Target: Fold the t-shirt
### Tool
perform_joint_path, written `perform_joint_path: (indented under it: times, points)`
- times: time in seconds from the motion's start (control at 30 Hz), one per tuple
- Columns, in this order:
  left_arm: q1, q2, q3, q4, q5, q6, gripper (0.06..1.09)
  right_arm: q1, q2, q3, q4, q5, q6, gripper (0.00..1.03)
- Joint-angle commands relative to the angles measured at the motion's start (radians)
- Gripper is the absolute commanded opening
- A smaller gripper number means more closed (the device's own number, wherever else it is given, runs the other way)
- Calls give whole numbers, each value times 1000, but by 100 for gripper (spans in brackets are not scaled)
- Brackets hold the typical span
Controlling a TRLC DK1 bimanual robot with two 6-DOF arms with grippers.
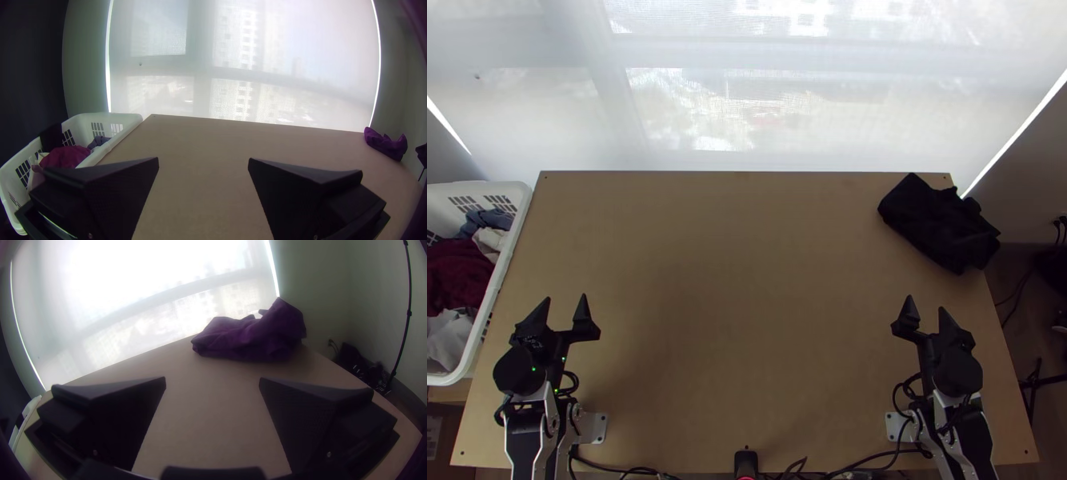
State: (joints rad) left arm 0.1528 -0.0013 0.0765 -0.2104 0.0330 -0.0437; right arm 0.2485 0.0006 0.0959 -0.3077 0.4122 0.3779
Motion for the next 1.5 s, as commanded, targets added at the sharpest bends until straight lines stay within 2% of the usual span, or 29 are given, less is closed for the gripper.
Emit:
perform_joint_path:
  times: [0.0,1.07,1.13,1.2,1.3,1.37,1.47]
  points:
    - [1,0,-1,-4,2,-1,104,0,-2,-1,-2,0,3,98]
    - [1,0,-1,-4,2,1,104,-5,-2,-1,-2,8,0,98]
    - [1,0,-1,-4,2,1,104,-34,-4,7,47,8,-11,98]
    - [1,0,-1,-4,2,1,104,-25,-5,31,93,5,-94,98]
    - [1,0,-1,-4,2,-1,104,87,-4,88,157,-49,-344,98]
    - [1,0,-1,-4,2,1,104,193,-4,100,262,-49,-474,89]
    - [1,0,-1,-4,2,1,104,235,67,188,314,13,-553,84]
